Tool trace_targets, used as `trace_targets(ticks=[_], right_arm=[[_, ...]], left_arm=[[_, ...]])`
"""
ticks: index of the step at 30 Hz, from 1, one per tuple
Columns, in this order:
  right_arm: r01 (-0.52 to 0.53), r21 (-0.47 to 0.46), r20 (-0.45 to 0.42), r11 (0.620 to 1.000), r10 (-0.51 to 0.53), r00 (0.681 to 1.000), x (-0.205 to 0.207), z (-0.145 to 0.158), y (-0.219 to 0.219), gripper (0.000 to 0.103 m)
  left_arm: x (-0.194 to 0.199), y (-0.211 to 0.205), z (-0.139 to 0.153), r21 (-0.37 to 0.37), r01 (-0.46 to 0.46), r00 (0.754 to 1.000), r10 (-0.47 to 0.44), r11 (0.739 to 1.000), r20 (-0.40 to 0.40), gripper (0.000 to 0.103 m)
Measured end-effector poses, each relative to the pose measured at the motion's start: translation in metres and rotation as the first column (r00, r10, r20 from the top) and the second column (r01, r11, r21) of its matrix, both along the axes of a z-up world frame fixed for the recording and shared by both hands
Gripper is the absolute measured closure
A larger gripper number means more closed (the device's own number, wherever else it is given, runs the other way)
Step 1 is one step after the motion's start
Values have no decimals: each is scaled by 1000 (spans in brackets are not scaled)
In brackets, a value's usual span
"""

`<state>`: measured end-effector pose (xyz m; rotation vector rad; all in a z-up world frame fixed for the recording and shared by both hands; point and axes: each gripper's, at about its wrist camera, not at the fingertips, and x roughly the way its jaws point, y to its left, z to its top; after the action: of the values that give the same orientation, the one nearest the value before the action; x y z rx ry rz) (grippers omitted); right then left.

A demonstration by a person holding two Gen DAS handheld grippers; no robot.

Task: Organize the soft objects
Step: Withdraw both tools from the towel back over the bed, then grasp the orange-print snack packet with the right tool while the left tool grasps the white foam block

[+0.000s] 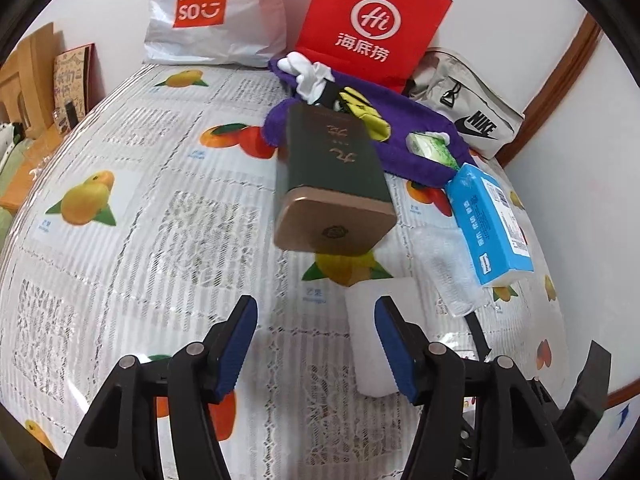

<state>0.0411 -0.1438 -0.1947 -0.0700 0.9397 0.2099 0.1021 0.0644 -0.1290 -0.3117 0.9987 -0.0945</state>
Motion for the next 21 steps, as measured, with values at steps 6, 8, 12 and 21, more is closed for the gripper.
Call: trace_targets(ticks=[6,8,12,21], right_arm=[[31,16,62,999,-32,998,-5,1,2,45],[34,17,68,999,-35,997,-5,2,1,49],[28,26,81,999,-30,996,-5,2,-2,66],[-42,101,79,994,34,996,-21,2,-17,69]], left_arm=[[-5,3,-10,0,7,1000,-7,1000,-12,44],[-5,2,-13,-3,11,1000,-11,1000,-16,44],[-8,-4,-14,-14,38,999,-39,999,-8,44],[-4,-37,-11,1,112,994,-112,994,-5,39]])
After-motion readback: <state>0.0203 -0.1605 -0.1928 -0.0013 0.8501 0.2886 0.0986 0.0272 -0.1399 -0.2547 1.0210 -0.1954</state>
